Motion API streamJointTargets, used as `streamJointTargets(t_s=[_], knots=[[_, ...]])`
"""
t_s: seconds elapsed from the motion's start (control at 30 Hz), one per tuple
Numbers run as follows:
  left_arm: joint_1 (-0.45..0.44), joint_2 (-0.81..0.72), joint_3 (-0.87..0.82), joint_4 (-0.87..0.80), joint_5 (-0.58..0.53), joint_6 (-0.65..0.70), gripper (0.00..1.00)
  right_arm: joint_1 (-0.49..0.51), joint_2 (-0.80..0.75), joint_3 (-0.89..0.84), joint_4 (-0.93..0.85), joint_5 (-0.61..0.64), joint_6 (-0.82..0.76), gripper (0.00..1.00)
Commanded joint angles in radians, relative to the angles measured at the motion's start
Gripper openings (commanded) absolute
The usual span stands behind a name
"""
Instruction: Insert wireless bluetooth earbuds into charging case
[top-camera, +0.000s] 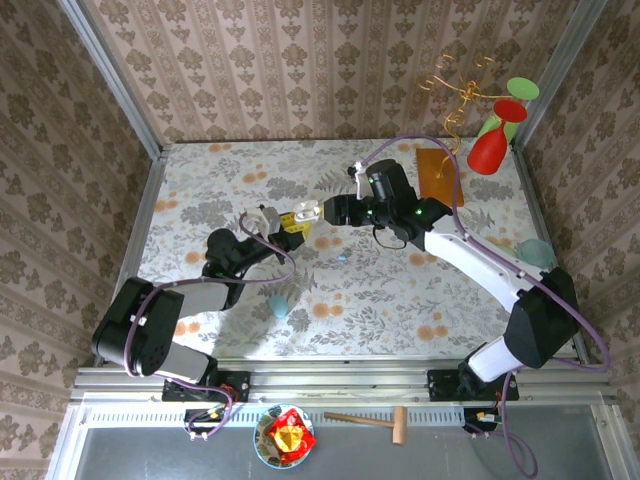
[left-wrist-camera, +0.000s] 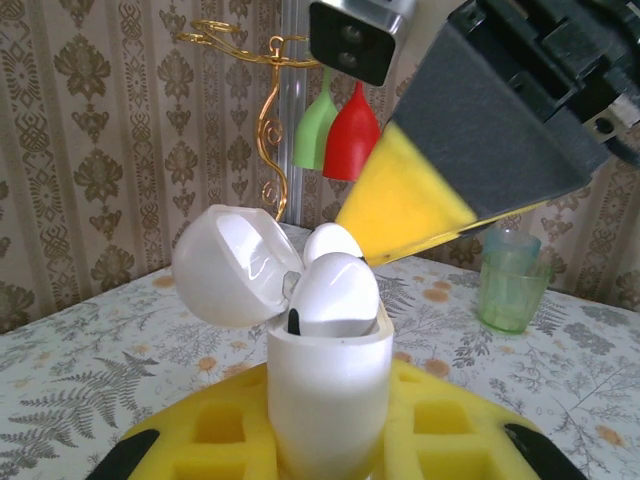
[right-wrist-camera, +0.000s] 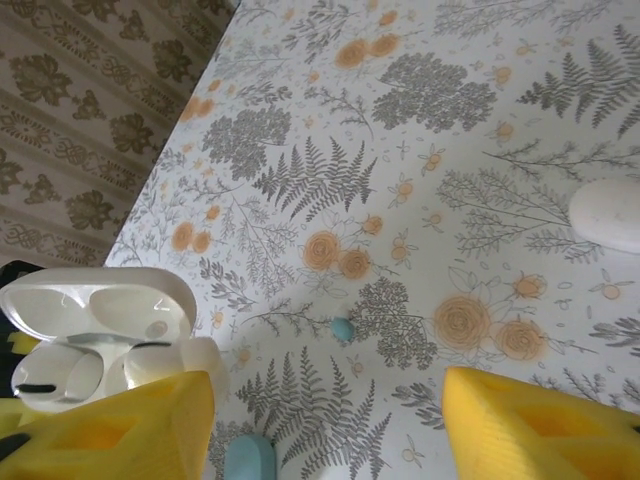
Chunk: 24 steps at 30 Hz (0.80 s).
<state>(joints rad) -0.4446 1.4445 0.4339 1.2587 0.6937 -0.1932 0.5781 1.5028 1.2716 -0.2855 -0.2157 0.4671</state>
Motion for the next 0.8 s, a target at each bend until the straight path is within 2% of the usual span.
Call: streamJointTargets(t_s=[0.0, 0.13, 0.23, 0.33, 0.5, 0.63, 0.77], knots=[[-0.005, 0.003, 0.029, 0.03, -0.037, 0.06, 0.0, 0.014, -0.047, 0.013, -0.065, 0.077, 0.003, 0.63], [-0.005, 0.028, 0.023, 0.03, -0.092, 0.164, 0.0, 0.033, -0.041, 0.066, -0.131, 0.147, 0.137, 0.61], [-0.005, 0.044, 0.015, 0.03, -0.127, 0.248, 0.0, 0.037, -0.017, 0.101, -0.169, 0.121, 0.285, 0.6], [-0.003, 0.061, 0.015, 0.028, -0.155, 0.305, 0.0, 0.053, 0.016, 0.127, -0.176, 0.089, 0.364, 0.6], [-0.005, 0.082, 0.029, 0.03, -0.161, 0.376, 0.0, 0.062, 0.077, 0.139, -0.132, 0.033, 0.423, 0.58], [-0.005, 0.082, 0.022, 0.028, -0.152, 0.426, 0.0, 0.062, 0.117, 0.178, -0.133, 0.005, 0.421, 0.43], [-0.005, 0.087, 0.02, 0.029, -0.146, 0.454, 0.0, 0.061, 0.161, 0.233, -0.164, -0.018, 0.406, 0.43]])
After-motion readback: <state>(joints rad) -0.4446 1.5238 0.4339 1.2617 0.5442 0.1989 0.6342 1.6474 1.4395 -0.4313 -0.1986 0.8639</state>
